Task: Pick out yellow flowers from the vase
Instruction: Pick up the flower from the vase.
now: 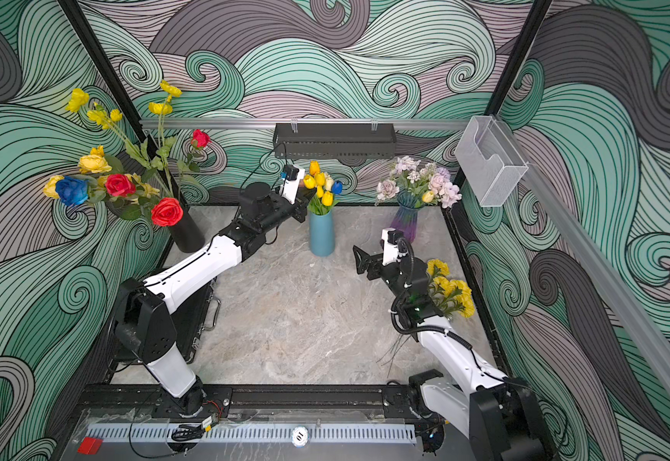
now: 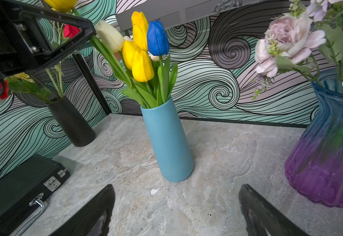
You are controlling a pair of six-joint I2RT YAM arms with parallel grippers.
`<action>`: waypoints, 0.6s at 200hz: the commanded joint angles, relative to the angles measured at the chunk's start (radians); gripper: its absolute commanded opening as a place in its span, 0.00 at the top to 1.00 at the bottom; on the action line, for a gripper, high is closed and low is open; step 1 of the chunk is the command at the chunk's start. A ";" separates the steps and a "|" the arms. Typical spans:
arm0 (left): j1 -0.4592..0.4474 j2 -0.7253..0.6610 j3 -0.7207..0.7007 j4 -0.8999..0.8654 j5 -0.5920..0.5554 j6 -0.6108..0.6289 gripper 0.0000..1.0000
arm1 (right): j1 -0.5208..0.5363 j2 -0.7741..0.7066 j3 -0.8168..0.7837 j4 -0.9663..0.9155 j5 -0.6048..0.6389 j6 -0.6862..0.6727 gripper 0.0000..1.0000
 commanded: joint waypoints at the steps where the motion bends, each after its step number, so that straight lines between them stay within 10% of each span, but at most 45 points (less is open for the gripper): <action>1: -0.016 -0.080 0.082 -0.108 -0.012 0.026 0.96 | 0.033 0.013 0.053 0.040 -0.052 -0.071 0.09; 120: -0.035 -0.239 0.151 -0.231 0.023 0.063 0.97 | 0.210 0.219 0.383 -0.036 -0.092 -0.325 0.19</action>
